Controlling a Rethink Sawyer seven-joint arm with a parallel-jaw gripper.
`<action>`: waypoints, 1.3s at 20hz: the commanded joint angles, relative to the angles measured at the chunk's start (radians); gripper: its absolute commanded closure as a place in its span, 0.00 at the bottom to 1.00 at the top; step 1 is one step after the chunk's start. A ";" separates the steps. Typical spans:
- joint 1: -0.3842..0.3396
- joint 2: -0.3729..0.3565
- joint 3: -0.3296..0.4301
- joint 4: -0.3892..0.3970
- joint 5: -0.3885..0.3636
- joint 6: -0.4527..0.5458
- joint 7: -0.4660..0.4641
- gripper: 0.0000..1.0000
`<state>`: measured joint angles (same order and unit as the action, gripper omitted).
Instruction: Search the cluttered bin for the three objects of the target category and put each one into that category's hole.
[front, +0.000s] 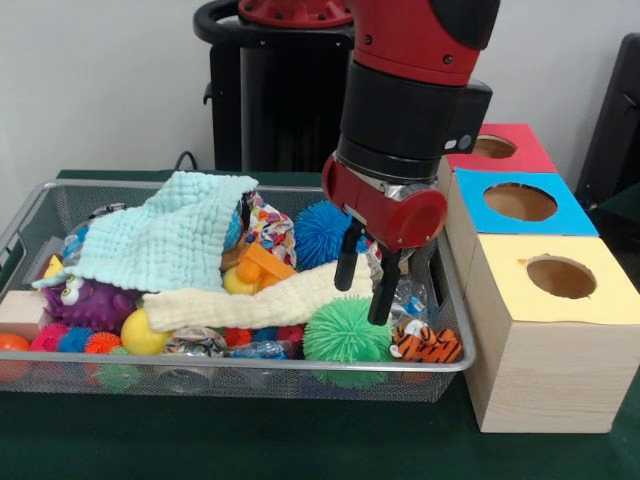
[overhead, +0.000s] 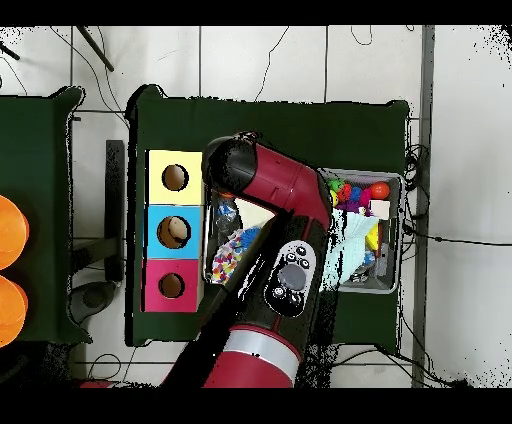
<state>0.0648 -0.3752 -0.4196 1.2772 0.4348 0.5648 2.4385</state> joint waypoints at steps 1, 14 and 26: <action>-0.005 0.001 0.128 0.136 0.013 -0.056 0.137 0.00; 0.010 0.001 0.130 0.155 0.024 -0.091 0.162 0.00; 0.031 0.010 0.116 0.150 0.035 -0.093 0.191 0.00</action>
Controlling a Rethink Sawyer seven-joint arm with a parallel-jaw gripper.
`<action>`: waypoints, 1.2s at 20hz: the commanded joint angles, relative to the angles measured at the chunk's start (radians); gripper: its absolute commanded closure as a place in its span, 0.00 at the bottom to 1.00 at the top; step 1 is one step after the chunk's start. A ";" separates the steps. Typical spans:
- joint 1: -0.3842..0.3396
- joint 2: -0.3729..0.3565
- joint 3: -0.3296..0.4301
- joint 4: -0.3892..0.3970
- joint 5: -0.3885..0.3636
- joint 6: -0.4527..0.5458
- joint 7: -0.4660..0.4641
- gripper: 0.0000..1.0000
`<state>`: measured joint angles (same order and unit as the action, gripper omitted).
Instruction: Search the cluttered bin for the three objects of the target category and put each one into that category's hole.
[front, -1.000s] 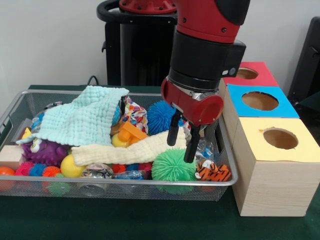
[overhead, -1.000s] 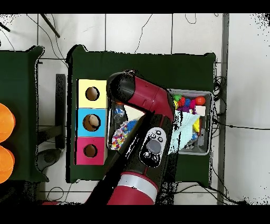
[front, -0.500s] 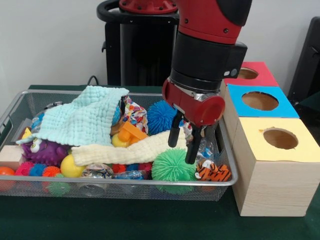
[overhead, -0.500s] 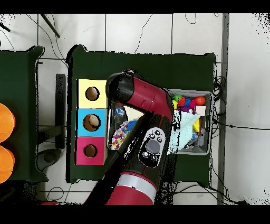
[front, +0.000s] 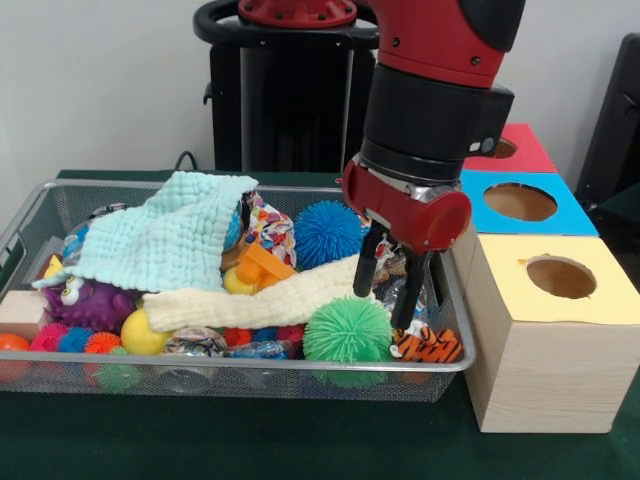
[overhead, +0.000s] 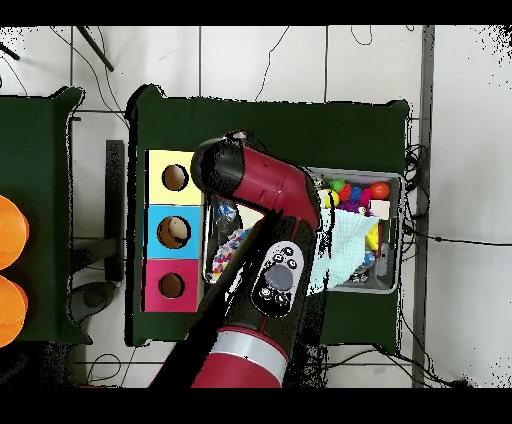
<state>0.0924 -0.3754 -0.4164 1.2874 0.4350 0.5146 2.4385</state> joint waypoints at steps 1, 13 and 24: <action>0.006 0.010 0.112 0.142 0.037 -0.044 0.195 0.00; 0.016 0.016 0.116 0.154 0.058 -0.072 0.214 0.00; 0.005 0.019 0.150 0.183 0.086 -0.143 0.198 0.00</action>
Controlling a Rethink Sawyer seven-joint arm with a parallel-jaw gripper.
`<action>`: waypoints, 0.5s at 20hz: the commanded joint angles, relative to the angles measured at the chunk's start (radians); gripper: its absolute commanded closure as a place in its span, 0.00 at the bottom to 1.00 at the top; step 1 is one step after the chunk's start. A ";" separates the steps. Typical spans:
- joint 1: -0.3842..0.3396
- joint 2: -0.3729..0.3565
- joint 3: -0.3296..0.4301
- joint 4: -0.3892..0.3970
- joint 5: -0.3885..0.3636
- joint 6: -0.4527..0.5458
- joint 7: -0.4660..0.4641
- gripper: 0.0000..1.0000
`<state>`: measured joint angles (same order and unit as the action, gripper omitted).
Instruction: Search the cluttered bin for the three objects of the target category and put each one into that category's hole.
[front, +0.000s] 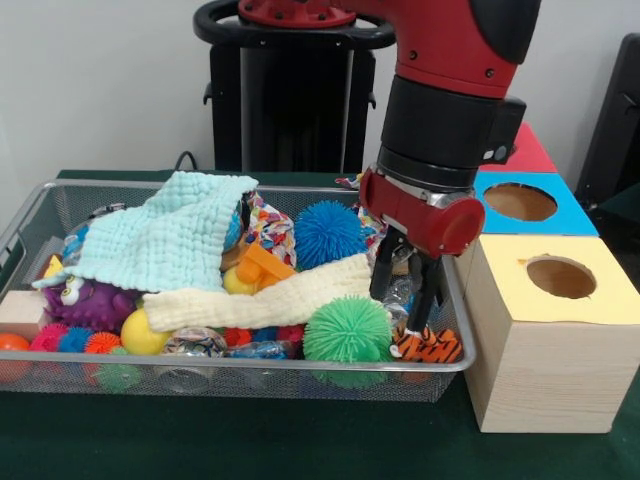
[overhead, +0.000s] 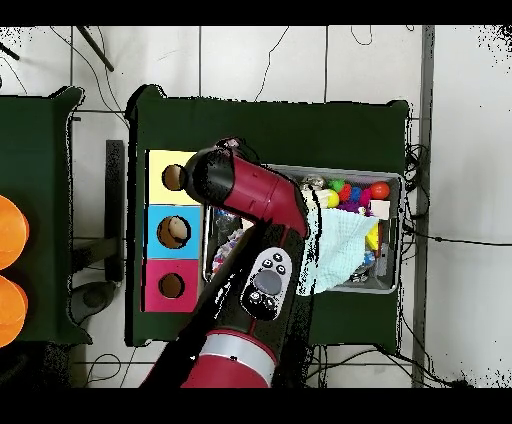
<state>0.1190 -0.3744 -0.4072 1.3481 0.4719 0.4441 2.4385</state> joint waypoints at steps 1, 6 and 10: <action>-0.020 0.019 0.140 0.122 0.052 -0.075 0.199 0.00; -0.005 0.025 0.135 0.126 0.064 -0.090 0.216 0.00; 0.016 0.031 0.121 0.128 0.075 -0.096 0.234 0.00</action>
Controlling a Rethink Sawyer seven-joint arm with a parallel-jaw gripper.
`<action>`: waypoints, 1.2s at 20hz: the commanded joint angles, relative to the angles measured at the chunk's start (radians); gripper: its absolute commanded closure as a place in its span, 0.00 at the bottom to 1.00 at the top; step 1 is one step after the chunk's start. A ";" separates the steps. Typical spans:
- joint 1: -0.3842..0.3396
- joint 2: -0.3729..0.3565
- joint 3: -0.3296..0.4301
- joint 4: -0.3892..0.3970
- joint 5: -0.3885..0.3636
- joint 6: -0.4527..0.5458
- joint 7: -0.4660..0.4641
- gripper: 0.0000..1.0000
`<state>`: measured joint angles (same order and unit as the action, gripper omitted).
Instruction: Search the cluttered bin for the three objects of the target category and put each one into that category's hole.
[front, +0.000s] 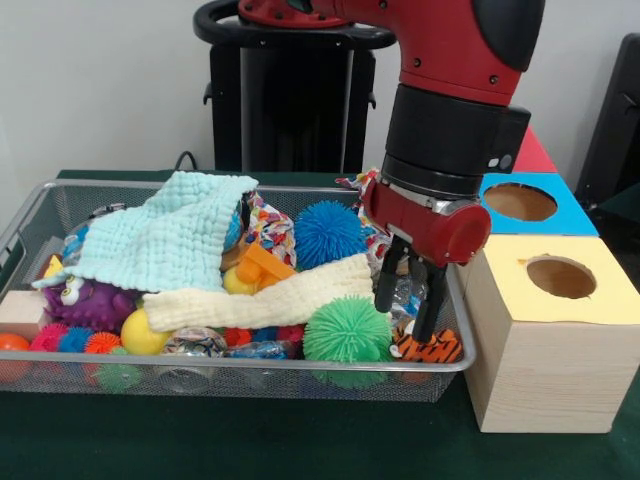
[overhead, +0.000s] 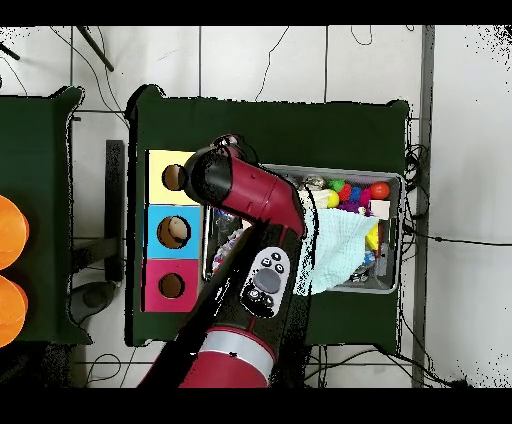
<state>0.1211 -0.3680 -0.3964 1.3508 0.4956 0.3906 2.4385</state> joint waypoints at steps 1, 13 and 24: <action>0.018 0.026 0.106 0.126 0.055 -0.046 0.238 0.00; 0.060 0.045 0.078 0.131 0.090 -0.074 0.262 0.00; 0.052 0.036 0.109 0.183 0.101 -0.162 0.226 0.00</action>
<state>0.1949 -0.3597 -0.3962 1.4034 0.5605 0.2946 2.4385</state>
